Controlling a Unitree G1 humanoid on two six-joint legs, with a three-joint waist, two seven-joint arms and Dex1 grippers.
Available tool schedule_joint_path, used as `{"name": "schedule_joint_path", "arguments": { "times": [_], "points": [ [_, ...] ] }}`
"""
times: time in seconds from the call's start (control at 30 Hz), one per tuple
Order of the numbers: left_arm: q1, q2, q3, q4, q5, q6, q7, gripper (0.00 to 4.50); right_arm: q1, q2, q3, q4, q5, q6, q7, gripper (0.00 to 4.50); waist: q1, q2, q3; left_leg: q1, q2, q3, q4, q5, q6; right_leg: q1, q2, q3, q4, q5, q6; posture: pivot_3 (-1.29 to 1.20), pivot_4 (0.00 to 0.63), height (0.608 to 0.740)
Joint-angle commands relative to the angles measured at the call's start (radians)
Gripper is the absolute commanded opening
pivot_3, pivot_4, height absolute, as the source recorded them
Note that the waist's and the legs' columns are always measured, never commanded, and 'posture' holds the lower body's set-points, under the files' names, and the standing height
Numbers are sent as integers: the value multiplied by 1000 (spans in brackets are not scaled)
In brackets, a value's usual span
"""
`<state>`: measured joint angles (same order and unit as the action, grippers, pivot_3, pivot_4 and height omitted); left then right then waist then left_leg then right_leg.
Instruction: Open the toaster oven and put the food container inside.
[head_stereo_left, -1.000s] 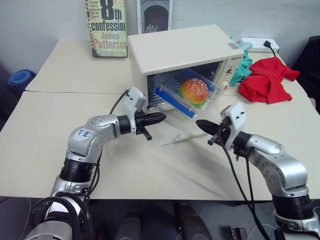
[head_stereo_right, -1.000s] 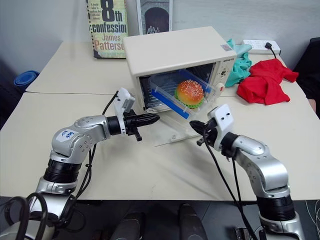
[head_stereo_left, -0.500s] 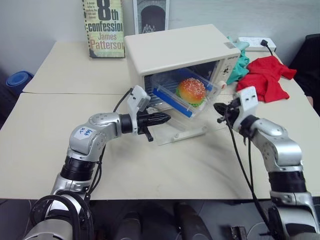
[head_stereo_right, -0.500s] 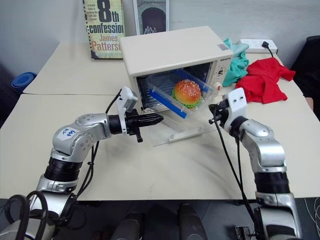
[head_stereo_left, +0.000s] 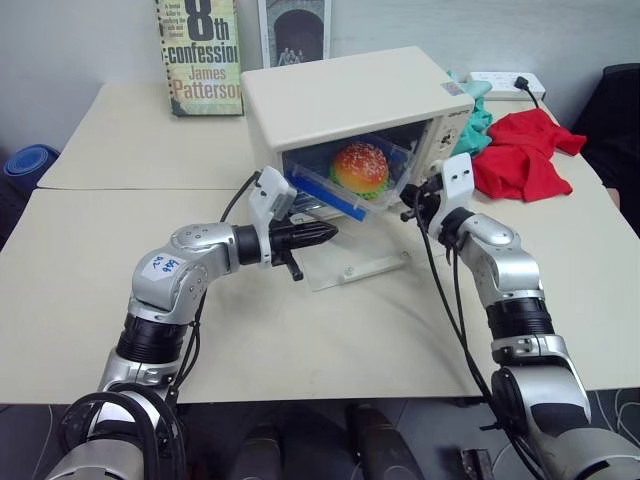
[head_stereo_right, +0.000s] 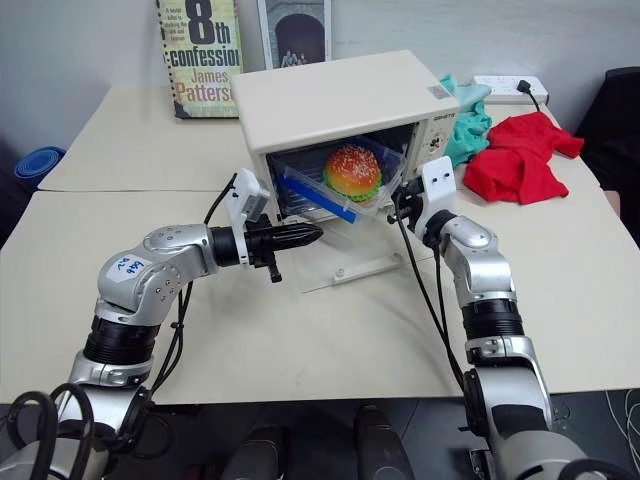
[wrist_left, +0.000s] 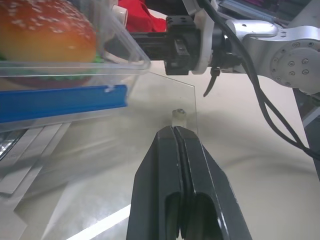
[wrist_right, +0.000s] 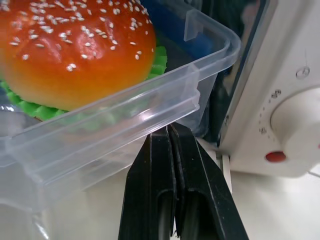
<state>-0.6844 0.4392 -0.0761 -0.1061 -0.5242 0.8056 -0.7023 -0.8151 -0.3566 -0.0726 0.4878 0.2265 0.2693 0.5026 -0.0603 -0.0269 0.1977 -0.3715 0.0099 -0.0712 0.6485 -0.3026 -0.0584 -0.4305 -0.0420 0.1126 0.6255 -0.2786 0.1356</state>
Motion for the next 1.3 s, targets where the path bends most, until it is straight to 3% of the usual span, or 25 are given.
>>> {"name": "schedule_joint_path", "arguments": {
  "times": [0.03, 0.33, 0.5, 0.77, 1.1, 1.3],
  "points": [
    [-15, -7, 18, -3, 4, -18, 1, 0, -24, -16, -27, -11, -8, -32, -15, 65, 1, 0, 0, 0, 0, 0, 0, 0, 0, 0, 0, 0, 0, 0, 0, 0, 150, 740],
    [-35, 21, 36, 27, 5, -24, -29, 0, 279, -128, -26, -551, 143, 242, 109, 65, 6, 0, 0, -2, 0, -1, 0, 0, 0, 0, 0, -1, 0, 0, 0, 0, 150, 740],
    [-60, 32, 50, 63, 14, -36, -41, 0, 352, -29, 35, -743, 237, 372, 69, 65, -1, 0, 0, 1, 1, 0, 0, 0, 0, 0, 2, 0, 1, 0, 0, 0, 150, 740],
    [-98, 54, 71, 92, 22, -54, -55, 0, 210, 71, 85, -574, 160, 319, 8, 65, 5, 0, 0, 0, 1, -1, 0, 1, 0, 0, 1, -1, 1, 0, -2, 0, 150, 740],
    [-71, 89, 106, 54, 6, -39, -59, 0, 82, 17, 31, -330, 51, 167, -56, 65, 6, 0, 0, -1, 0, -1, 0, 0, 0, -1, 0, -1, 0, 0, -2, 0, 150, 740],
    [-69, 75, 103, 32, 1, -33, -52, 0, -28, 44, 17, -101, 20, 46, -86, 65, 2, 0, 0, 0, 0, -1, 1, 1, 0, -1, 0, -1, 1, 1, -1, 0, 150, 740]
  ]
}}
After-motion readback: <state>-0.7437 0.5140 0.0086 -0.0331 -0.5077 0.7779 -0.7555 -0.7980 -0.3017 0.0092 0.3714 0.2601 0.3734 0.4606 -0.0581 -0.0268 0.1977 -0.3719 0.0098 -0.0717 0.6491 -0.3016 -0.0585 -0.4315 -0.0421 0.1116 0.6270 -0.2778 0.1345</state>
